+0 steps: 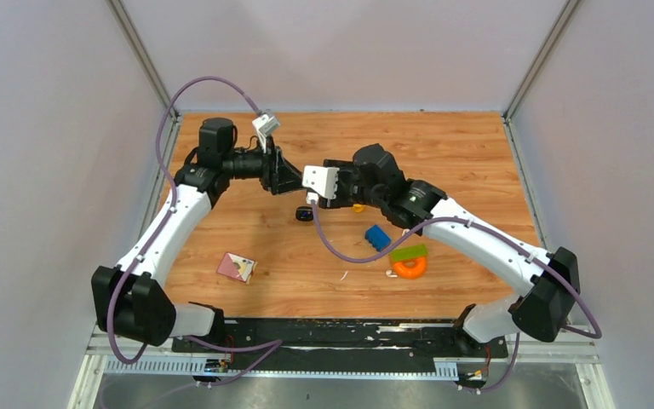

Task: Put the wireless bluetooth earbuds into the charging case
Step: Pass from the right arm to the left

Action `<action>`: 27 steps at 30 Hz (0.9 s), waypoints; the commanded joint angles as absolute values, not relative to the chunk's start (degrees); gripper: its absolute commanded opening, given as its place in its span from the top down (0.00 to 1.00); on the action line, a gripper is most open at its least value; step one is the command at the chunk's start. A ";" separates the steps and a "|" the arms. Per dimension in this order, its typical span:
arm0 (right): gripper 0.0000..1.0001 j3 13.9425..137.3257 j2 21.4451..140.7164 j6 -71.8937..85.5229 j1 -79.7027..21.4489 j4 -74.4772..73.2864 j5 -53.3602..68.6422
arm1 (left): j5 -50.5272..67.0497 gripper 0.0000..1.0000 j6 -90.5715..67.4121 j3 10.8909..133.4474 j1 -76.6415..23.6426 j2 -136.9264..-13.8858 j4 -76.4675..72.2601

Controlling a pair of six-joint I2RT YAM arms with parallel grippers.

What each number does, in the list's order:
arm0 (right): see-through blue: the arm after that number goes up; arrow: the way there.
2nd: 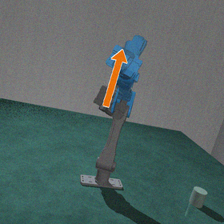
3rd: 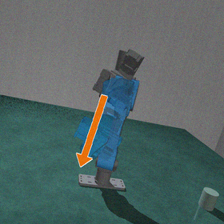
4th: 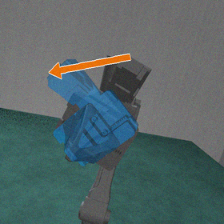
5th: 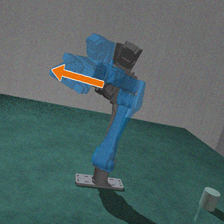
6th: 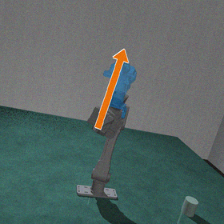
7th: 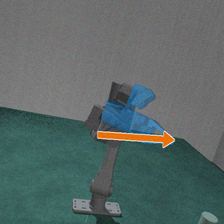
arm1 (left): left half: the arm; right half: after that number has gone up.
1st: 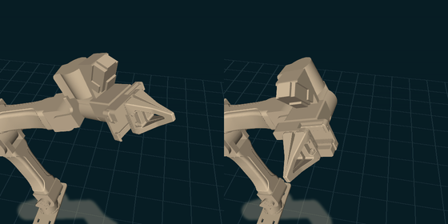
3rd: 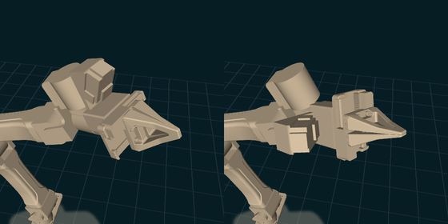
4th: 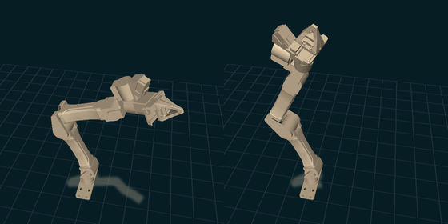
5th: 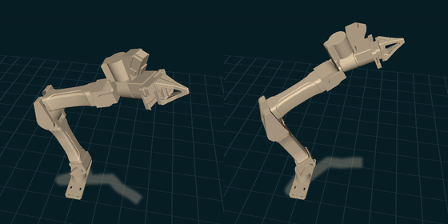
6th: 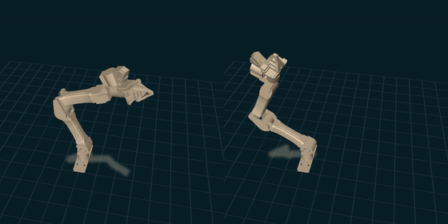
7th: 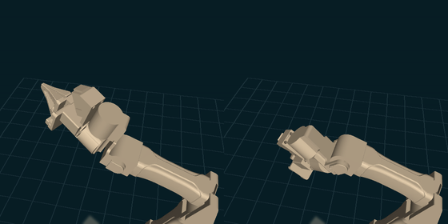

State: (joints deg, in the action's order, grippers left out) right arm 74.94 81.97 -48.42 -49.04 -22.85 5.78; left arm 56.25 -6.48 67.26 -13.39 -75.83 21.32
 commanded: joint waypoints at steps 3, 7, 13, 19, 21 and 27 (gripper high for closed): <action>0.67 74.65 79.29 -59.25 -49.20 -18.52 2.83 | 60.85 0.31 -12.91 68.25 -18.14 -76.24 6.18; 0.67 73.69 78.35 -59.01 -49.30 -17.21 4.05 | 57.13 0.35 -15.90 67.84 -19.23 -77.42 4.89; 0.67 73.81 77.40 -56.97 -49.98 -15.59 4.52 | 55.12 0.44 -19.33 67.09 -19.72 -77.67 1.53; 0.67 72.43 76.43 -55.52 -50.77 -12.06 4.21 | 55.96 0.47 -19.60 66.54 -20.46 -78.17 0.53; 0.67 72.85 76.38 -54.89 -50.87 -11.43 4.13 | 55.87 0.48 -19.69 66.69 -20.64 -78.50 0.57; 0.67 73.56 76.55 -55.34 -51.06 -11.05 4.35 | 56.92 0.58 -20.16 66.98 -20.83 -79.59 -0.54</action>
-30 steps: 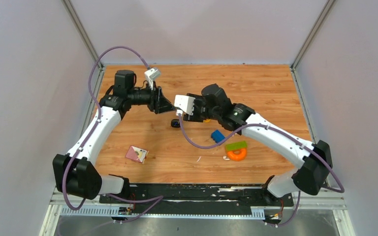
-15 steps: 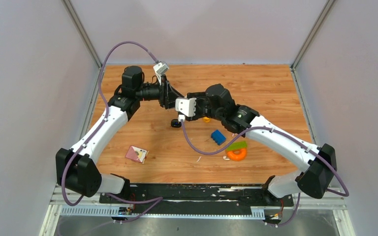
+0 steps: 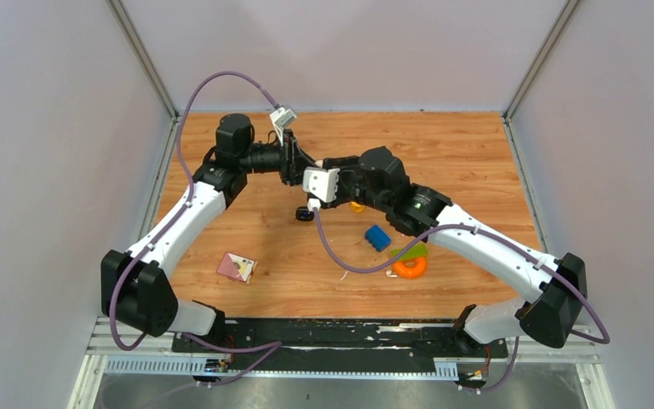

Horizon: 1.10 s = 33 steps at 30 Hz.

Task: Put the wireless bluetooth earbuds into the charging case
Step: Pass from the right arm to the left, then pass from the left arm to the right

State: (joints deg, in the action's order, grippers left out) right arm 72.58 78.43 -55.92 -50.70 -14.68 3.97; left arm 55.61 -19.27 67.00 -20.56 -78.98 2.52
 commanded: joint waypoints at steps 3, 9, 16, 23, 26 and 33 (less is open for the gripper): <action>0.66 73.22 76.64 -54.97 -51.06 -10.44 4.01 | 58.78 0.73 -20.47 66.53 -20.85 -79.79 -2.88; 0.40 77.58 76.52 -47.26 -47.31 -19.10 16.19 | 65.13 0.91 -24.95 60.71 -20.83 -78.50 -16.93; 0.31 107.55 90.03 -37.88 -35.63 -60.78 41.87 | 65.82 1.00 -26.11 51.78 -20.83 -74.89 -38.44; 0.43 128.20 103.75 -39.91 -34.09 -80.81 46.50 | 65.01 1.00 -33.97 47.61 -21.90 -77.87 -59.74; 0.46 126.87 103.60 -38.96 -34.07 -79.59 47.98 | 65.03 1.00 -33.32 47.20 -22.22 -78.31 -61.48; 0.58 127.00 103.80 -38.41 -34.16 -79.30 47.48 | 64.87 1.00 -32.46 47.79 -22.76 -79.60 -62.39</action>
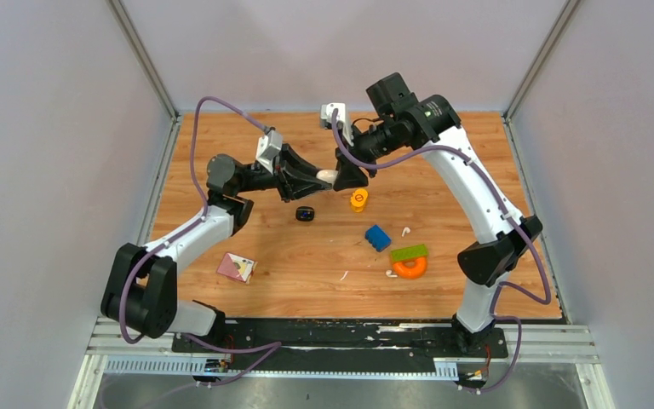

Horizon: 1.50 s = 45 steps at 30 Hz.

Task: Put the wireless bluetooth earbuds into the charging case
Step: Pass from the left arm to the right, then pass from the right arm to the left

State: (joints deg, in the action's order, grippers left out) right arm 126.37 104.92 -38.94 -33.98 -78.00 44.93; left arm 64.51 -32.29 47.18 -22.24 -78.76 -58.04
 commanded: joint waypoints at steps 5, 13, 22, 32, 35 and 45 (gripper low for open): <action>0.57 126.80 103.29 -38.10 -34.04 -78.82 47.17 | 65.13 1.00 -31.11 48.49 -23.36 -80.27 -60.96; 0.73 126.40 103.34 -36.30 -33.83 -78.05 48.17 | 65.09 1.00 -30.99 49.37 -24.06 -81.24 -60.64; 0.89 126.67 102.79 -36.83 -33.62 -77.50 47.65 | 62.15 0.01 -32.38 49.72 -24.66 -81.24 -57.01; 0.90 127.37 101.97 -36.46 -33.49 -77.30 46.46 | 59.88 0.07 -38.49 49.10 -25.84 -82.25 -56.87; 0.90 127.34 101.66 -36.06 -33.33 -76.84 46.12 | 60.56 0.29 -35.00 49.76 -25.84 -82.15 -54.57; 0.89 126.57 101.34 -34.81 -32.42 -75.32 44.59 | 62.59 0.54 -35.09 50.10 -25.84 -82.96 -59.38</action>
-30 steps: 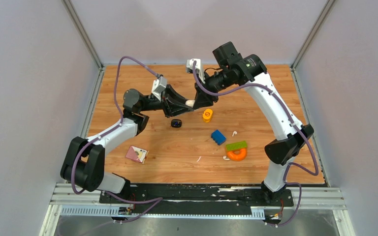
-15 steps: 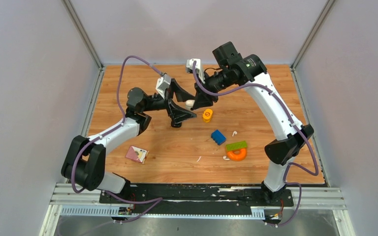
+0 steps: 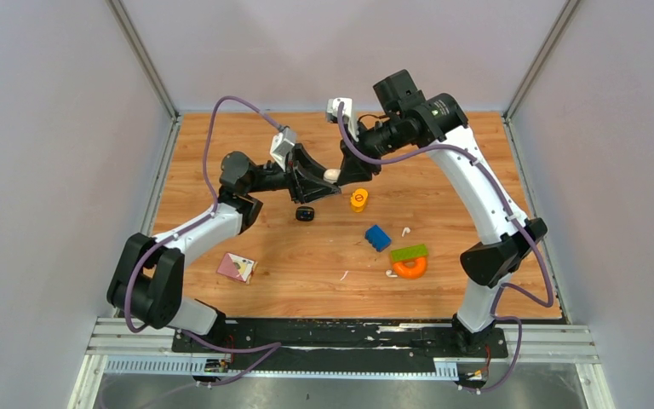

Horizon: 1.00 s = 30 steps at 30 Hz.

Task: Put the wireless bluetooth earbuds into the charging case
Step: Pass from the right arm to the left, then open the charging case.

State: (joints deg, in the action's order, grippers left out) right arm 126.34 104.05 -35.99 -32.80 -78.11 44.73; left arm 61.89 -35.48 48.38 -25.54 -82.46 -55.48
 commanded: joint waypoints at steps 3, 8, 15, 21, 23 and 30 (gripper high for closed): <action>0.89 126.15 101.34 -34.81 -32.35 -75.16 44.30 | 62.67 0.61 -35.08 50.10 -25.84 -83.04 -59.67; 0.87 125.61 101.42 -34.71 -32.33 -74.88 44.47 | 62.54 0.63 -35.28 50.18 -25.84 -83.31 -59.77; 0.72 125.49 101.98 -32.69 -32.22 -73.84 43.68 | 62.11 1.00 -36.18 49.40 -25.84 -83.67 -62.95; 0.60 125.71 103.73 -22.31 -27.46 -70.49 51.40 | 62.23 1.00 -35.57 48.69 -25.84 -83.92 -65.37; 0.58 125.77 104.36 -19.41 -25.87 -69.37 54.23 | 62.23 1.00 -35.40 48.69 -25.84 -84.01 -65.55; 0.55 125.60 105.08 -15.46 -23.85 -67.34 56.85 | 61.58 1.00 -35.69 48.86 -25.84 -84.72 -65.80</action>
State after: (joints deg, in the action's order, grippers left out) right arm 125.29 104.66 -19.53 -24.25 -70.89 53.10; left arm 61.45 -35.77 48.38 -25.52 -84.53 -62.35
